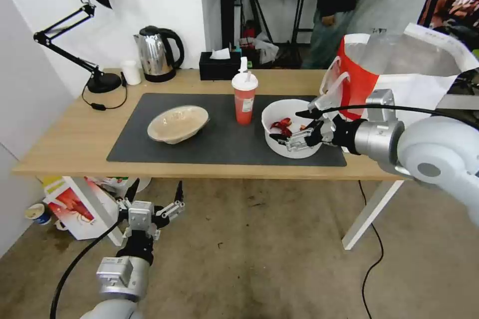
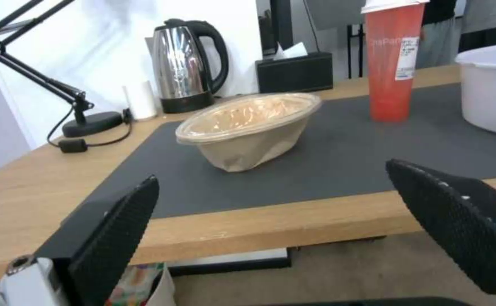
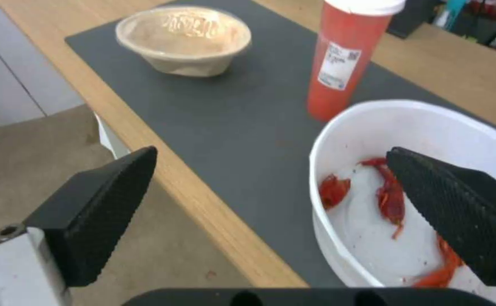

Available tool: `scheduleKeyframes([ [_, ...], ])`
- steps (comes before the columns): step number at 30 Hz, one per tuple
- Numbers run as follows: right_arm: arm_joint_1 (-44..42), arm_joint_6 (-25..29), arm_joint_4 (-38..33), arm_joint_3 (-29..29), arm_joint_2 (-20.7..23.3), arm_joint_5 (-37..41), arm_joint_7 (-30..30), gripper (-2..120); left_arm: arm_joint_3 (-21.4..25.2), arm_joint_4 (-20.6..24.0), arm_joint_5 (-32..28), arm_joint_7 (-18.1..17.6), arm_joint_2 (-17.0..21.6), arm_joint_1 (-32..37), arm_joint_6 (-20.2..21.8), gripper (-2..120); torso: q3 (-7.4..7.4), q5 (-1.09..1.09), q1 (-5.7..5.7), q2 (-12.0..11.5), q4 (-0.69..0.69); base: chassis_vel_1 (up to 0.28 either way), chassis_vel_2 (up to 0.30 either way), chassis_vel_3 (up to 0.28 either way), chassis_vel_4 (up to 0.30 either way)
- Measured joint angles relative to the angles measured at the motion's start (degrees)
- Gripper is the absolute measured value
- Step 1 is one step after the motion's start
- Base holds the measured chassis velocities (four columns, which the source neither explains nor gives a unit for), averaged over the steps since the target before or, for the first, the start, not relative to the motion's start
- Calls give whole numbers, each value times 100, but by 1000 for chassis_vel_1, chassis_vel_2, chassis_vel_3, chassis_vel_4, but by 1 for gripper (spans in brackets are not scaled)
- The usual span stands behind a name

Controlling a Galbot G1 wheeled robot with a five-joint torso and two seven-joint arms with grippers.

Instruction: Pick up the trash from the table and place it into the takeout bag.

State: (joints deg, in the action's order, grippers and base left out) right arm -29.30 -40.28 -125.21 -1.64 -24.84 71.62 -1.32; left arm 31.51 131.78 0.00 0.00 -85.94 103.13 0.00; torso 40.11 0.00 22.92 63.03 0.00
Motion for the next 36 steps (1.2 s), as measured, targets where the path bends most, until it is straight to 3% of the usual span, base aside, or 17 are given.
scheduleKeyframes([
  [8,309,-80,155,-258,-3,63,-3,100,0,0,0,0,0,0,0,100,0,0,0,0,0,0,0,0,0],
  [16,1078,-108,442,-951,-25,195,-19,100,0,0,0,0,0,0,0,100,0,-1,1,0,1,0,0,0,0],
  [36,1599,-109,815,-1730,-278,172,-82,100,0,0,0,0,0,0,0,100,0,0,0,0,1,0,0,0,0],
])
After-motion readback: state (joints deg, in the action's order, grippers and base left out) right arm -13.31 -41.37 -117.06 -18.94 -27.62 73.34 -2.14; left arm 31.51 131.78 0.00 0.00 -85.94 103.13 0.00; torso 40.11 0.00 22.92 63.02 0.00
